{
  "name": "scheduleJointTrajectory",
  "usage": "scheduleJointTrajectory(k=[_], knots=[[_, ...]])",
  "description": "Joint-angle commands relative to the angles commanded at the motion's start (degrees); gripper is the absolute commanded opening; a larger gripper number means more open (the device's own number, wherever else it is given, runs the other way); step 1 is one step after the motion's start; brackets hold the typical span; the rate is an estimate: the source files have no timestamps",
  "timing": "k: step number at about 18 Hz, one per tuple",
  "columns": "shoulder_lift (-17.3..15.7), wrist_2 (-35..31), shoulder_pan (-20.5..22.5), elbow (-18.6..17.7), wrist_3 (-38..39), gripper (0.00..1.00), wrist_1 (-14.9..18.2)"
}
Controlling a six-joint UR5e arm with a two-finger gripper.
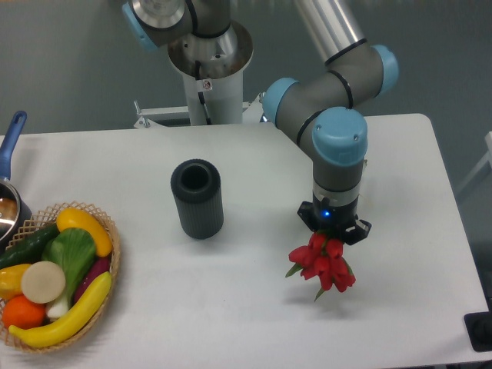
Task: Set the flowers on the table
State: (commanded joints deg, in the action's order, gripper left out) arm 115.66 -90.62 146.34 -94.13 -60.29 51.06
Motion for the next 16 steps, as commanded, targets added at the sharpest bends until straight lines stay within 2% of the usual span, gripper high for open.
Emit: scheduleJointTrajectory(k=[4, 5, 6, 7, 12, 16], knots=[[1.94, 0.09, -1.32, 0.17, 0.26, 0.34, -0.52], [2.2, 0.44, -1.58, 0.17, 0.09, 0.45, -0.7], [2.29, 0.53, -1.59, 0.17, 0.26, 0.65, -0.79], [2.29, 0.18, -1.67, 0.17, 0.44, 1.0, -0.96], [0.71, 0.0, -1.76, 0.17, 0.7, 1.0, -1.05], [-2.36, 0.7, 0.86, -0.7, 0.09, 1.0, -1.05]])
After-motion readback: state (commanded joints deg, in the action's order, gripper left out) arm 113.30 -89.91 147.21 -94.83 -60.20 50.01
